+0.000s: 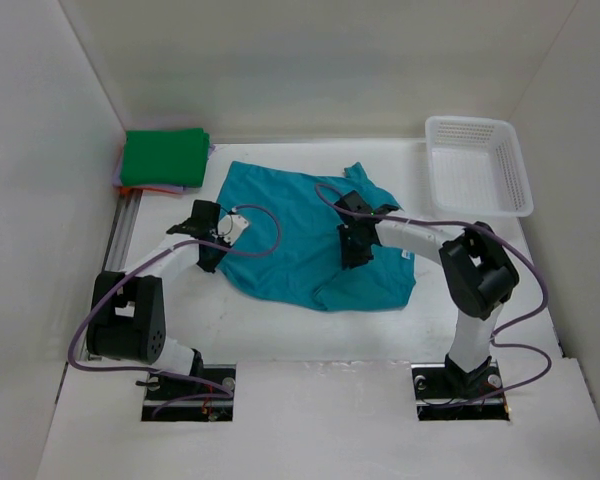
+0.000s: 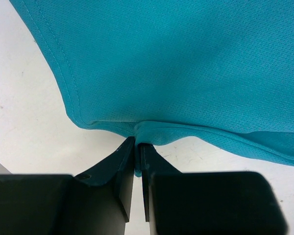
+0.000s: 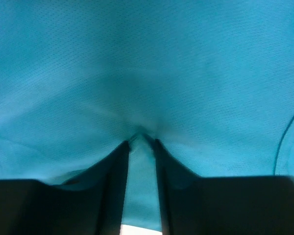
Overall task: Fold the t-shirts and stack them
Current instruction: Flatten out the tshirt
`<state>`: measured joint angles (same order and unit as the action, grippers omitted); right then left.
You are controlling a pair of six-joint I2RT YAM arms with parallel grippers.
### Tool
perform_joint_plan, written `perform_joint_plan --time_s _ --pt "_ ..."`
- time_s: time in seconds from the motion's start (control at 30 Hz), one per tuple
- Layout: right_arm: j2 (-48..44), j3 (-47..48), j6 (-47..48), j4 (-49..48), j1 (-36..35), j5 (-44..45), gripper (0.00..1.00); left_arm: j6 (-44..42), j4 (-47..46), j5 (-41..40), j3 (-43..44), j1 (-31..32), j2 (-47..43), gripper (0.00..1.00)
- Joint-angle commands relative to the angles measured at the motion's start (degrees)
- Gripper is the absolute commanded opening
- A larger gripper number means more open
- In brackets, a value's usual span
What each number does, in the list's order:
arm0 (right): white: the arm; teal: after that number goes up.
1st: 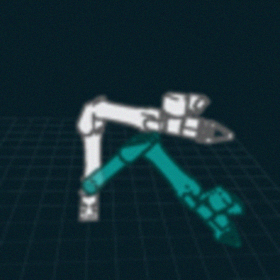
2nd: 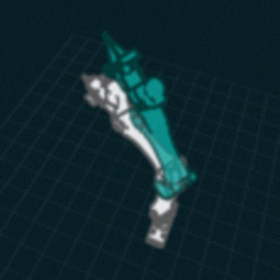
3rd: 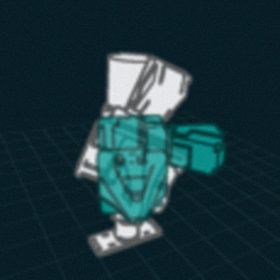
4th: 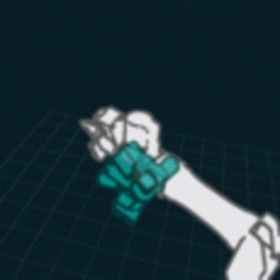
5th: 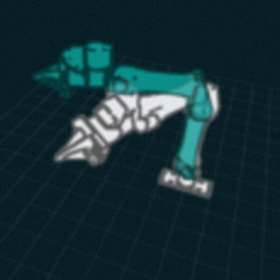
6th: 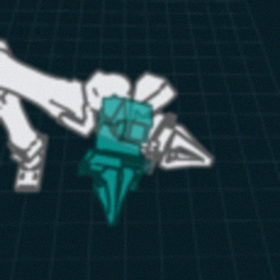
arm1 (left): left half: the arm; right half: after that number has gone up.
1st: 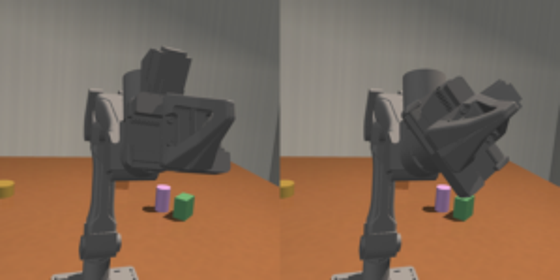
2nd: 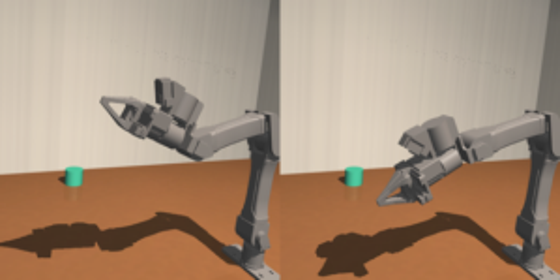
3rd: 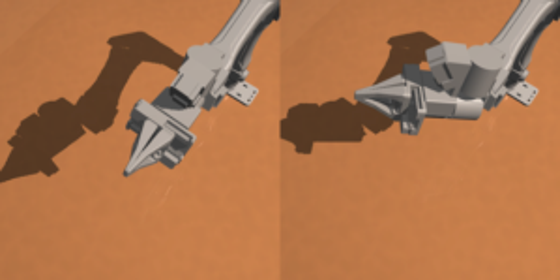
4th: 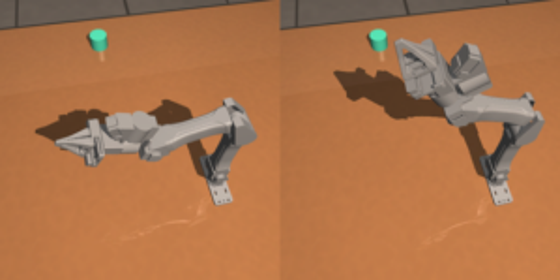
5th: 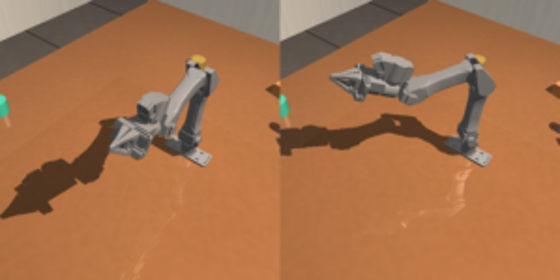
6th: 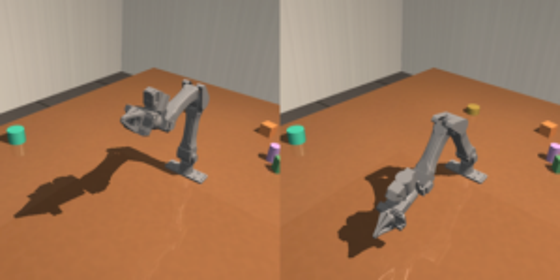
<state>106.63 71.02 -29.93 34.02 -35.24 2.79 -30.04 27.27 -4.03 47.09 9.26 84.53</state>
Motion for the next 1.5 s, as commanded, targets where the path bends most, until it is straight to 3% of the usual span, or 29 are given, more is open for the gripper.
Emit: perform_joint_plan --time_s 0.0,0.17,0.43,0.5,0.57,0.73,0.8,0.87,1.03,1.3,1.47 --pt "0.2 -0.2 -0.8 -1.1 -1.3 -0.1 0.25 0.7 -0.5 1.0 -0.1 -0.5 -0.5 0.09" --pt "-0.7 -0.9 -1.0 -0.7 -1.4 -0.1 0.02 0.7 -0.5 1.0 -0.1 -0.9 -0.1 0.08" --pt "-3.4 3.0 1.0 -0.4 2.3 -0.1 0.00 1.0 -1.1 1.1 2.9 -3.1 2.5 0.06" --pt "-1.2 11.9 4.7 0.8 7.4 -0.4 0.00 0.6 -1.4 1.7 8.7 -4.6 6.2 0.04" --pt "3.3 27.9 8.0 3.4 12.9 0.2 0.00 0.9 0.3 1.6 20.1 -6.0 11.9 0.02" --pt "15.5 81.0 7.9 14.5 23.9 2.2 0.00 5.7 7.0 1.1 58.4 -8.7 21.9 0.00" --pt "13.1 86.1 6.6 12.9 26.8 1.9 0.00 8.0 6.2 1.6 69.4 -9.3 22.6 0.00" --pt "5.8 78.6 7.1 7.9 27.9 1.3 0.00 8.1 3.1 2.2 73.6 -9.1 20.9 0.00" --pt "-10.4 55.8 8.1 -2.1 27.9 0.1 0.00 6.1 -0.5 2.0 70.3 -7.7 15.4 0.00" --pt "-31.7 15.1 5.9 -9.8 24.5 3.9 0.00 0.7 -0.1 1.3 42.1 -6.2 3.6 0.02" --pt "-45.7 -11.5 0.7 -7.8 17.7 8.1 0.00 -2.6 1.4 0.8 22.6 -4.6 -3.2 0.04"
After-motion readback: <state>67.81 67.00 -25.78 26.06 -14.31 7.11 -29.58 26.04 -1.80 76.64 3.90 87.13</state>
